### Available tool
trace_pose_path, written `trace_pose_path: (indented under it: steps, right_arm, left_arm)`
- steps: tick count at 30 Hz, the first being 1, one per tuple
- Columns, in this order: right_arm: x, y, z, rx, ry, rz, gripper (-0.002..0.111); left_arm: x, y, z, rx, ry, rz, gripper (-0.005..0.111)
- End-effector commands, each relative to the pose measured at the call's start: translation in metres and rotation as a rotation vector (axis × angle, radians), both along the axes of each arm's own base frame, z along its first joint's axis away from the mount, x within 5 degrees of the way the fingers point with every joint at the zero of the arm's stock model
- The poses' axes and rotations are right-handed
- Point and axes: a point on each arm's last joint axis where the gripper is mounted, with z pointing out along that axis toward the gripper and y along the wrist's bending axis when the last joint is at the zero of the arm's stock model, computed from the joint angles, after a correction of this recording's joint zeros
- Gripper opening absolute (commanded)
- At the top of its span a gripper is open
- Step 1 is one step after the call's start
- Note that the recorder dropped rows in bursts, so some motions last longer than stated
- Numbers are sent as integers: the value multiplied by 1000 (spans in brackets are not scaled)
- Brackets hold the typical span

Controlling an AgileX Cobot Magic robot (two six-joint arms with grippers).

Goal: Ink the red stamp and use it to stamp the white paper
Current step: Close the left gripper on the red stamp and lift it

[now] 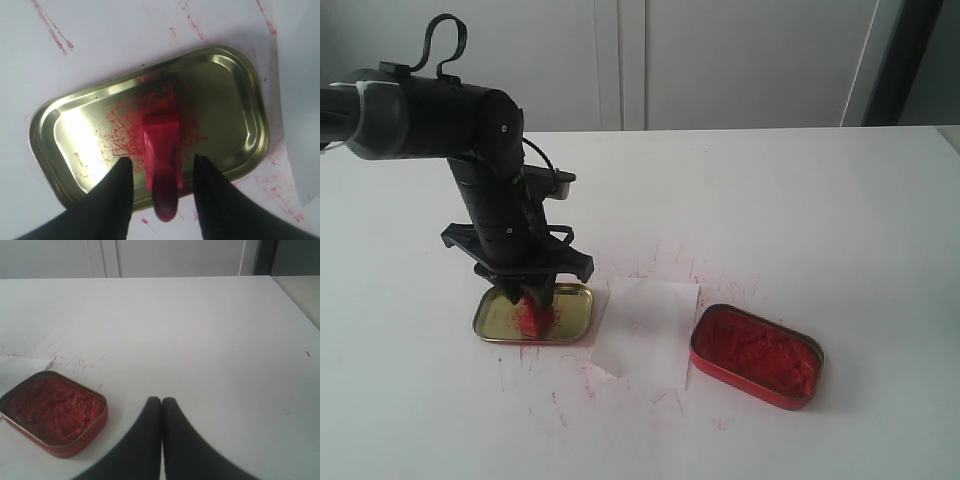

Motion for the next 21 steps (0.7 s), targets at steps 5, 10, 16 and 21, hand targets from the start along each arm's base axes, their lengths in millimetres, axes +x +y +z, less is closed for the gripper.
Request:
trace_pose_path:
  steps: [5,10,16,21]
  right_arm:
    - [0,0,0,0,-13,-4,0]
    - [0,0,0,0,-13,-4,0]
    - [0,0,0,0,-13,-4,0]
    - [0,0,0,0,-13,-4,0]
  left_arm:
    - [-1,-3,-2,1,12,31,44]
    - [0,-3,-9,11,28,33,44]
    - [0,-3,-9,10,26,34,42]
    - [0,-3,-9,9,25,34,28]
